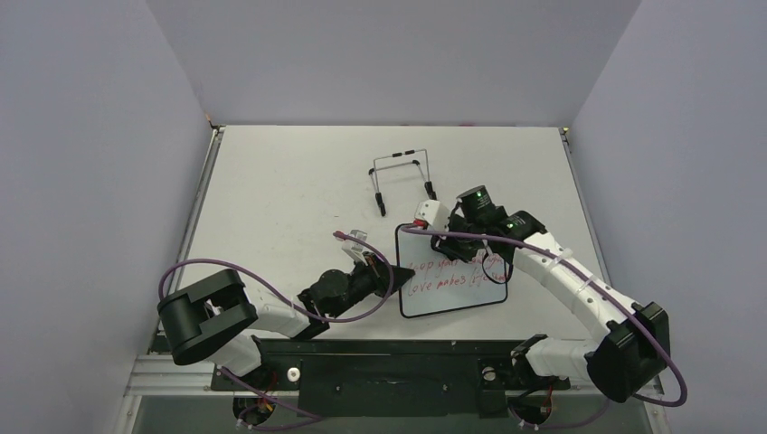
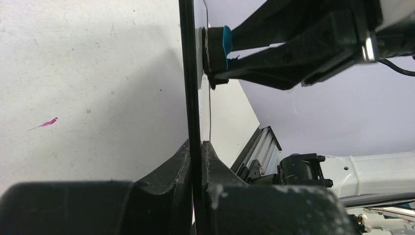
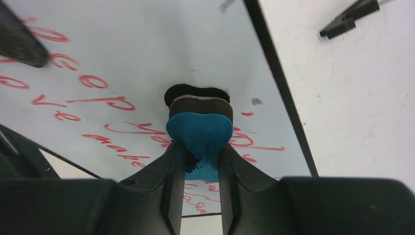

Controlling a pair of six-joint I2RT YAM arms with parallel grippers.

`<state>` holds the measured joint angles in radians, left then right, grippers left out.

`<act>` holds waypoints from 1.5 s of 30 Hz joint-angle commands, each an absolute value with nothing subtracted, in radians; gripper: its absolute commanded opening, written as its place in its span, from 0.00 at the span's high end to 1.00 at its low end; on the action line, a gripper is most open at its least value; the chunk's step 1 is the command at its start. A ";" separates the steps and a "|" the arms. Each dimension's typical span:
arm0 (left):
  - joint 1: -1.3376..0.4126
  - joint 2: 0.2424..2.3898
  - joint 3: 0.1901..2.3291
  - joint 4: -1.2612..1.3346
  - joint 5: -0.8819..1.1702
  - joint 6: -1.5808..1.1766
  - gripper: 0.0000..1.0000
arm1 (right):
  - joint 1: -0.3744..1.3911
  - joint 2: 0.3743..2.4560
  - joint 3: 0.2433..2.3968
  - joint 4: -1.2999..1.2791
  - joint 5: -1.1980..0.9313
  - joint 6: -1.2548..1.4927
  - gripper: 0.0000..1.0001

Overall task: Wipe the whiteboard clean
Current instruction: Erase the whiteboard at the center of the board.

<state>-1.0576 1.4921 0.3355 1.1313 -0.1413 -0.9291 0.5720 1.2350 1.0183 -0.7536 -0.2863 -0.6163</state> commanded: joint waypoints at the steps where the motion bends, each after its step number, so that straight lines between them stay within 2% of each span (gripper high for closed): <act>1: -1.072 1.449 0.364 1.226 -0.054 -0.865 1.00 | 0.522 1.271 1.067 -0.682 -0.207 -0.561 1.00; 7: -1.074 1.451 0.361 1.227 -0.051 -0.860 1.00 | 0.531 1.346 1.187 -0.709 -0.242 -0.547 1.00; 10: -1.074 1.451 0.361 1.228 -0.048 -0.861 1.00 | 0.558 1.309 1.122 -0.740 -0.313 -0.591 1.00; 15: -1.074 1.463 0.364 1.244 -0.033 -0.859 1.00 | 0.578 1.280 1.015 -0.760 -0.281 -0.602 1.00; 21: -1.078 1.457 0.367 1.233 -0.030 -0.850 1.00 | 0.507 1.321 1.089 -0.709 -0.197 -0.530 1.00; 25: -1.081 1.455 0.370 1.225 -0.029 -0.846 1.00 | 0.512 1.356 1.171 -0.715 -0.240 -0.513 1.00; 31: -1.086 1.449 0.370 1.218 -0.031 -0.839 1.00 | 0.625 1.316 1.056 -0.775 -0.296 -0.617 1.00; 38: -1.086 1.455 0.378 1.220 -0.023 -0.832 1.00 | 0.486 1.281 1.031 -0.715 -0.252 -0.545 1.00; 45: -1.086 1.456 0.379 1.216 -0.014 -0.829 1.00 | 0.486 1.336 1.135 -0.682 -0.277 -0.524 1.00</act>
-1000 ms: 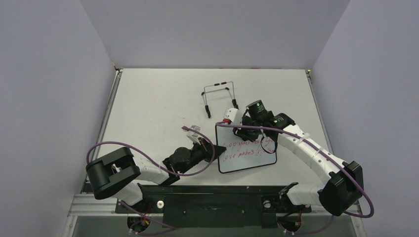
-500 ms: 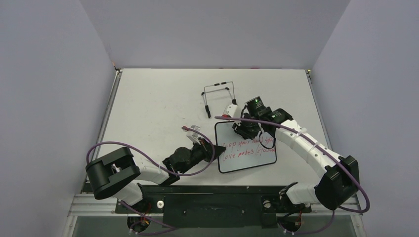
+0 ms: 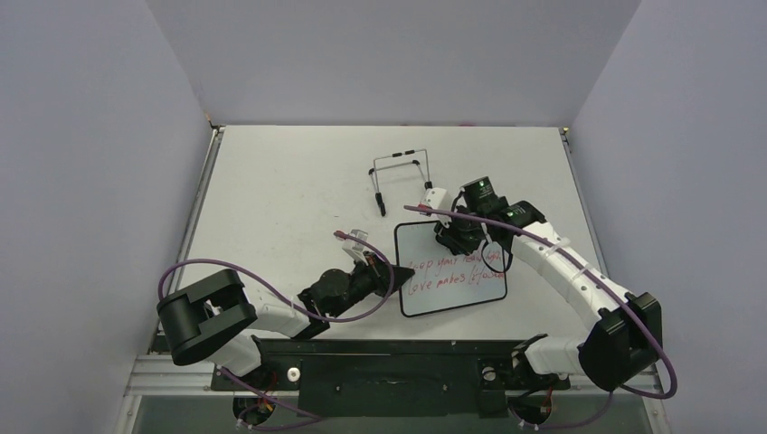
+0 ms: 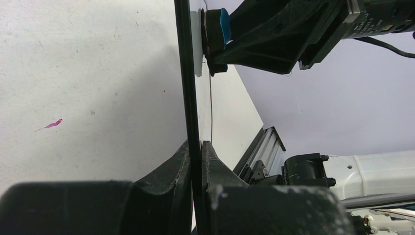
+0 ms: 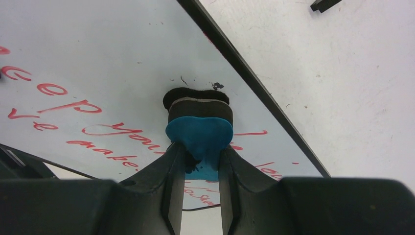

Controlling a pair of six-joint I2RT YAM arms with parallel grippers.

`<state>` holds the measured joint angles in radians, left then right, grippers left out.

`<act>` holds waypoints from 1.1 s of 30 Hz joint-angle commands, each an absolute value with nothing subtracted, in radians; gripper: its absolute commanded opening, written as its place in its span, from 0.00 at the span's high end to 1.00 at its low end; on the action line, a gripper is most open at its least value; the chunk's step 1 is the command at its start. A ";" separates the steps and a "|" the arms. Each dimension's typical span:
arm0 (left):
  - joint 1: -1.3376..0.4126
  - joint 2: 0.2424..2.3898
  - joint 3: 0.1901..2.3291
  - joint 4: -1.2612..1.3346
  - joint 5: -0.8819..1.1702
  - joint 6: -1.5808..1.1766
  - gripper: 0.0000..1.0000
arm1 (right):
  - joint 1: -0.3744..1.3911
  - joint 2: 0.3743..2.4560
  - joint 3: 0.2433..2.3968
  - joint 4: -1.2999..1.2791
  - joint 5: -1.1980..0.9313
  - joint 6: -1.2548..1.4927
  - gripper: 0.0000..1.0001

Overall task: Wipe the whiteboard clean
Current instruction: Erase the whiteboard at the center of the board.

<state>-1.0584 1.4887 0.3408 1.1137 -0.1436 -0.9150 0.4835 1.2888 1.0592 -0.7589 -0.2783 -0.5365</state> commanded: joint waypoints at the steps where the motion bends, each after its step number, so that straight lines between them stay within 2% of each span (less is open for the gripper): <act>1: -1.086 1.454 0.378 1.216 -0.017 -0.829 1.00 | 0.493 1.341 1.149 -0.708 -0.310 -0.547 1.00; 6: -1.086 1.445 0.374 1.212 -0.020 -0.821 1.00 | 0.586 1.268 1.063 -0.771 -0.374 -0.660 1.00; 10: -1.086 1.448 0.374 1.218 -0.017 -0.822 1.00 | 0.558 1.215 0.988 -0.777 -0.381 -0.679 1.00; 15: -1.086 1.452 0.378 1.218 -0.014 -0.825 1.00 | 0.474 1.241 1.022 -0.717 -0.323 -0.639 1.00; 22: -1.088 1.447 0.376 1.215 -0.016 -0.825 1.00 | 0.485 1.316 1.152 -0.705 -0.340 -0.603 1.00; 28: -1.089 1.439 0.374 1.209 -0.019 -0.823 1.00 | 0.585 1.244 1.024 -0.748 -0.370 -0.661 1.00; 33: -1.088 1.444 0.377 1.213 -0.012 -0.823 1.00 | 0.562 1.226 0.952 -0.744 -0.301 -0.650 1.00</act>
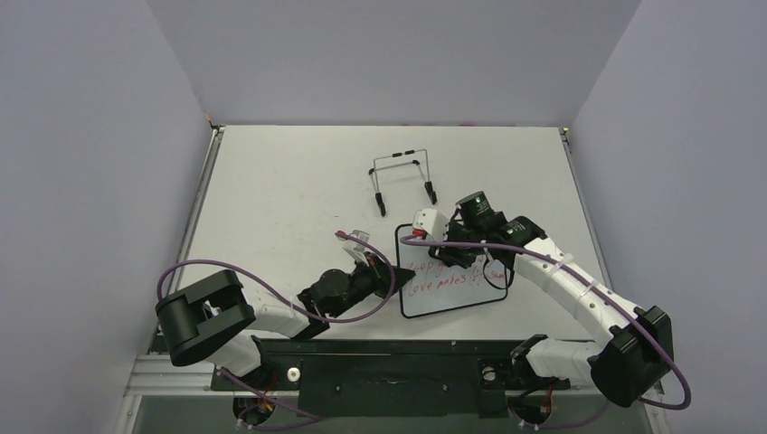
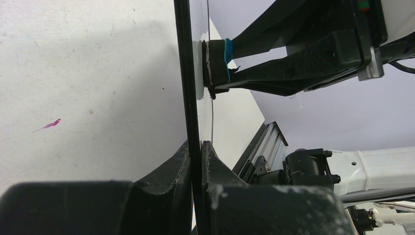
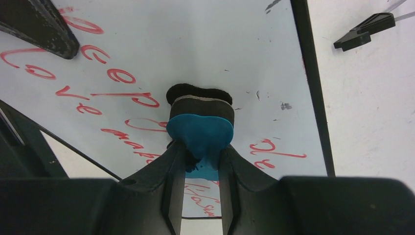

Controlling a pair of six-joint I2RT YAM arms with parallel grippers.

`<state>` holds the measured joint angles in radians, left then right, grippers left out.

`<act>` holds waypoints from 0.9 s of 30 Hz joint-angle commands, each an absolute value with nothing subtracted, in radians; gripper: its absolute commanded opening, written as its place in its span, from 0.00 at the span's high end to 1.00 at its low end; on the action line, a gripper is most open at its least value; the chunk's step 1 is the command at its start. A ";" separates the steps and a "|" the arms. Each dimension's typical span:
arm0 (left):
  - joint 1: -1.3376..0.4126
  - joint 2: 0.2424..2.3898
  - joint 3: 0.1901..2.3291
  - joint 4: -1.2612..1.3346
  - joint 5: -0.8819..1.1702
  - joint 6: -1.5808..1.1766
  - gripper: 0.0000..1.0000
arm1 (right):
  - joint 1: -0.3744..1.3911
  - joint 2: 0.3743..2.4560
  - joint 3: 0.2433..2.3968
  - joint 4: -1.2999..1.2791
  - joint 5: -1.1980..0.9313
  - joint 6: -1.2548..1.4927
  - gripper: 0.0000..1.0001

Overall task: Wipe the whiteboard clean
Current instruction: Erase the whiteboard at the center of the board.

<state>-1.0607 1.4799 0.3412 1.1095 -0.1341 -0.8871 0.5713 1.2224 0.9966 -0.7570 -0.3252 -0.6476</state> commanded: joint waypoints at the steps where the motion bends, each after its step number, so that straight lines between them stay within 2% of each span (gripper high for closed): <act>1: -1.088 1.444 0.377 1.214 -0.012 -0.824 1.00 | 0.533 1.230 0.959 -0.734 -0.290 -0.634 1.00; 5: -1.089 1.444 0.377 1.211 -0.011 -0.824 1.00 | 0.468 1.272 1.037 -0.708 -0.253 -0.606 1.00; 12: -1.092 1.447 0.380 1.206 -0.011 -0.822 1.00 | 0.489 1.346 1.193 -0.708 -0.271 -0.577 1.00; 19: -1.092 1.442 0.380 1.206 -0.010 -0.821 1.00 | 0.572 1.265 1.031 -0.760 -0.332 -0.641 1.00; 22: -1.092 1.439 0.380 1.207 -0.009 -0.821 1.00 | 0.543 1.227 0.970 -0.751 -0.314 -0.637 1.00; 27: -1.095 1.446 0.383 1.206 -0.006 -0.819 1.00 | 0.435 1.251 1.029 -0.738 -0.300 -0.615 1.00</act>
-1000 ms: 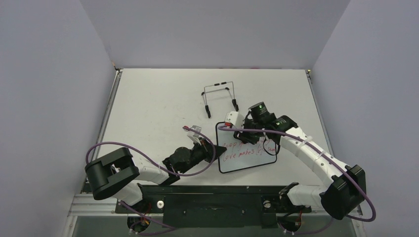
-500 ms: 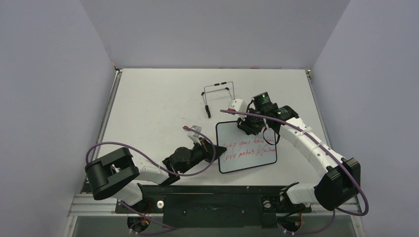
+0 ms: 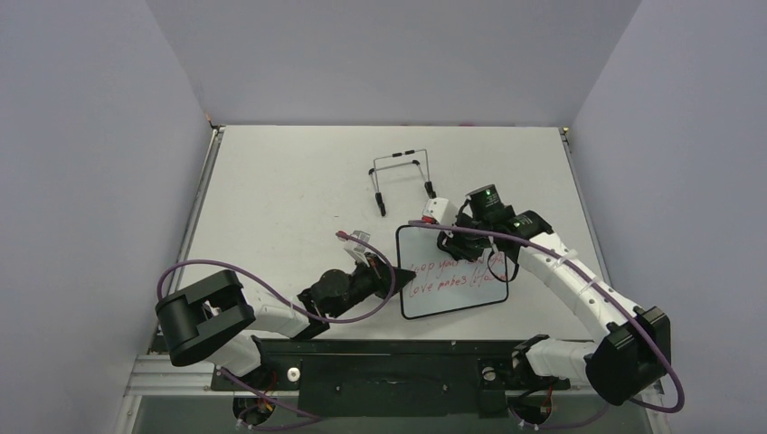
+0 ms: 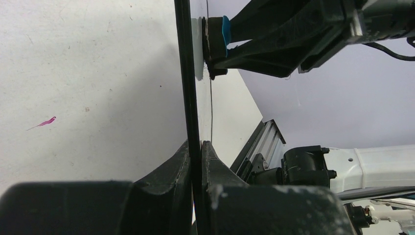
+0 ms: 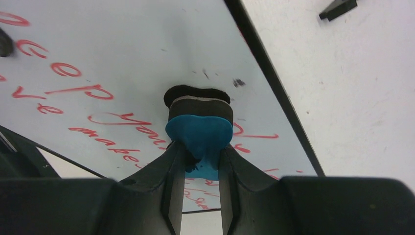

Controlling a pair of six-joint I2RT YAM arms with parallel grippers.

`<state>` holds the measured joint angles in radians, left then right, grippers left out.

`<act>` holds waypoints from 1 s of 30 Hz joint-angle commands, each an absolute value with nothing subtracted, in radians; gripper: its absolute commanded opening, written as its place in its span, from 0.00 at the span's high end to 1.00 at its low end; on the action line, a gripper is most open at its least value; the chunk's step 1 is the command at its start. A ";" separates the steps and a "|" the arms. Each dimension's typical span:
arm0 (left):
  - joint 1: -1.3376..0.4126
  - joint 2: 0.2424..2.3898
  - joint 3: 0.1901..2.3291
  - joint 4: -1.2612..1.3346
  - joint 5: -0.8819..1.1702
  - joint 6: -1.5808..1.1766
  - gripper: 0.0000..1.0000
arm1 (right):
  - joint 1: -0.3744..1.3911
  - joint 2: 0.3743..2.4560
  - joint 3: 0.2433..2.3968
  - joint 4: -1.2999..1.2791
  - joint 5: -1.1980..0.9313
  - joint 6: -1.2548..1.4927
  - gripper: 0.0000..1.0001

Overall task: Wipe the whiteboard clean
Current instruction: Erase the whiteboard at the center of the board.

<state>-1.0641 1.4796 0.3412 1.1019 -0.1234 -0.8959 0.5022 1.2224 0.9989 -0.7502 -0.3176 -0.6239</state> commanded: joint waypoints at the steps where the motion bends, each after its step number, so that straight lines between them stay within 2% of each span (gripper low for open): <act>1: -1.096 1.446 0.384 1.206 -0.005 -0.819 1.00 | 0.432 1.269 1.060 -0.736 -0.294 -0.611 1.00; 8: -1.098 1.447 0.393 1.193 -0.006 -0.817 1.00 | 0.460 1.343 1.185 -0.736 -0.311 -0.576 1.00; 14: -1.098 1.444 0.394 1.189 -0.008 -0.810 1.00 | 0.572 1.274 1.027 -0.753 -0.318 -0.603 1.00; 18: -1.098 1.447 0.393 1.194 -0.003 -0.810 1.00 | 0.509 1.248 0.971 -0.739 -0.308 -0.594 1.00; 23: -1.098 1.444 0.396 1.190 -0.002 -0.806 1.00 | 0.415 1.257 1.028 -0.726 -0.293 -0.586 1.00; 30: -1.098 1.452 0.402 1.193 0.000 -0.809 1.00 | 0.457 1.342 1.157 -0.712 -0.314 -0.557 1.00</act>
<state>-1.0653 1.4792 0.3565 1.0954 -0.1345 -0.8864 0.4259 1.3006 1.0847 -0.7986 -0.3206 -0.5743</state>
